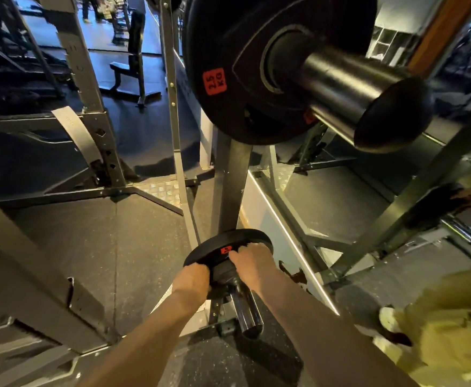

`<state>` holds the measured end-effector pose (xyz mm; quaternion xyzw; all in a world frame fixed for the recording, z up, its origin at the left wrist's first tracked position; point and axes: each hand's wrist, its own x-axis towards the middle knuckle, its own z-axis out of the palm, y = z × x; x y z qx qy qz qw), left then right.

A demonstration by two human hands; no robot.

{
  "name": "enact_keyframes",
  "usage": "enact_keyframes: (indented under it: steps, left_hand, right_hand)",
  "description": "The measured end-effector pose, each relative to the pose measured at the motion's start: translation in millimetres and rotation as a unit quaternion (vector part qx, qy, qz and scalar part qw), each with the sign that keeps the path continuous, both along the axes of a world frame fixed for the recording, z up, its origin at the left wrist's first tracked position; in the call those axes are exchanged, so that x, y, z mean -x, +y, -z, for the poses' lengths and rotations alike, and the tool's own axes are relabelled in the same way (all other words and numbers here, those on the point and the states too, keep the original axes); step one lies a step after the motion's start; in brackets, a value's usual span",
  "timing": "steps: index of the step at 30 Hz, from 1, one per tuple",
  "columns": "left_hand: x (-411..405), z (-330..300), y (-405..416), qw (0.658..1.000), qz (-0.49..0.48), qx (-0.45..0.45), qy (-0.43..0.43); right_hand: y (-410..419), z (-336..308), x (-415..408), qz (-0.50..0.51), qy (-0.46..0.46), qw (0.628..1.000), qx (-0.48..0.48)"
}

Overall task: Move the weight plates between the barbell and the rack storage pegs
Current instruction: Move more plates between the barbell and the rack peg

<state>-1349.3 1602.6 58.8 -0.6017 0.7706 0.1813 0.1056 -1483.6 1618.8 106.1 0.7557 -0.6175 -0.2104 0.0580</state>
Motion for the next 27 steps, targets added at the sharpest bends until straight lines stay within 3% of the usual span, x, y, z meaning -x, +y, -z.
enact_keyframes:
  steps: [4, 8, 14, 21, 27]
  left_hand:
    - [-1.9, -4.3, -0.6, 1.000, 0.017, -0.009, -0.019]
    - [13.4, -17.7, -6.2, 0.996, 0.078, 0.035, -0.036]
    - [34.5, -35.6, -7.7, 0.975, 0.157, 0.122, -0.099]
    - [62.5, -47.6, -5.0, 0.968, 0.167, 0.144, -0.119]
    - [68.9, -42.0, 0.5, 0.981, 0.126, 0.129, -0.075]
  right_hand:
    - [7.2, 5.4, -14.5, 0.044, -0.013, 0.999, 0.011]
    - [15.1, 9.8, 6.3, 0.063, -0.152, 0.985, 0.044]
    - [36.5, 26.6, 21.8, 0.155, -0.332, 0.930, 0.037]
    - [33.3, 32.1, 48.0, 0.208, -0.391, 0.897, -0.013]
    - [26.8, 30.9, 66.5, 0.227, -0.363, 0.901, -0.071]
